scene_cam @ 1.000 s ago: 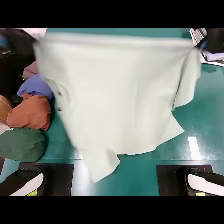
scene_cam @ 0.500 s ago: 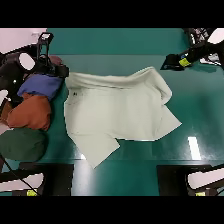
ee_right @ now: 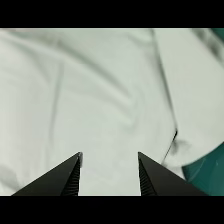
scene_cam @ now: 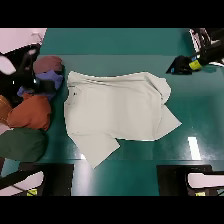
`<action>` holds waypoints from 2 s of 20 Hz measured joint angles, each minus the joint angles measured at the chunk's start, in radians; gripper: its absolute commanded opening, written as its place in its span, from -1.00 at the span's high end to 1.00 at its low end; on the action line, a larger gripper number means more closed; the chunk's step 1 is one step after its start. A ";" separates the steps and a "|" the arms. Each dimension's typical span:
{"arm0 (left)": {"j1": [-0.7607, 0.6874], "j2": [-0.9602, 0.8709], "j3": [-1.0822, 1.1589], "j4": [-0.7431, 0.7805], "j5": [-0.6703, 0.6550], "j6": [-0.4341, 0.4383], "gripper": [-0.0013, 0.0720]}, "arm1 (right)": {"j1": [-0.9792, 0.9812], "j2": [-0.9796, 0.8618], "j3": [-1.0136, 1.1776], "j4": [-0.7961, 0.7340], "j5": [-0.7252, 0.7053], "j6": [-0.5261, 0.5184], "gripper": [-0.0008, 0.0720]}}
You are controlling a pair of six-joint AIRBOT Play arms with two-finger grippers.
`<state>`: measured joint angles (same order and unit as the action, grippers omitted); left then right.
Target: Fold the shirts.
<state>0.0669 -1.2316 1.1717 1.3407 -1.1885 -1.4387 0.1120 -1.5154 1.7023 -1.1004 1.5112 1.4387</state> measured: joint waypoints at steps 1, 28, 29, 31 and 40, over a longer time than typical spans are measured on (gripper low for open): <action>0.006 0.038 -0.076 -0.019 -0.012 -0.003 -0.22 | -0.003 0.042 -0.063 0.001 -0.010 -0.002 -0.15; -0.115 0.277 -0.565 -0.295 0.178 -0.053 0.90 | -0.391 0.535 -0.932 0.000 -0.146 -0.014 -0.28; -0.115 0.277 -0.555 -0.293 0.178 -0.053 0.90 | -0.436 0.542 -0.986 0.006 -0.157 -0.023 -0.22; -0.115 0.277 -0.541 -0.290 0.177 -0.053 0.90 | -0.496 0.552 -1.073 0.029 -0.194 -0.044 -0.22; -0.115 0.277 -0.526 -0.286 0.177 -0.054 0.90 | -0.428 0.433 -1.128 0.086 -0.378 -0.076 0.19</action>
<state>-0.0479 -0.9543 0.6453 1.0550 -1.0111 -1.4925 -0.3157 -1.0828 0.5739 -1.0142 1.1328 1.3628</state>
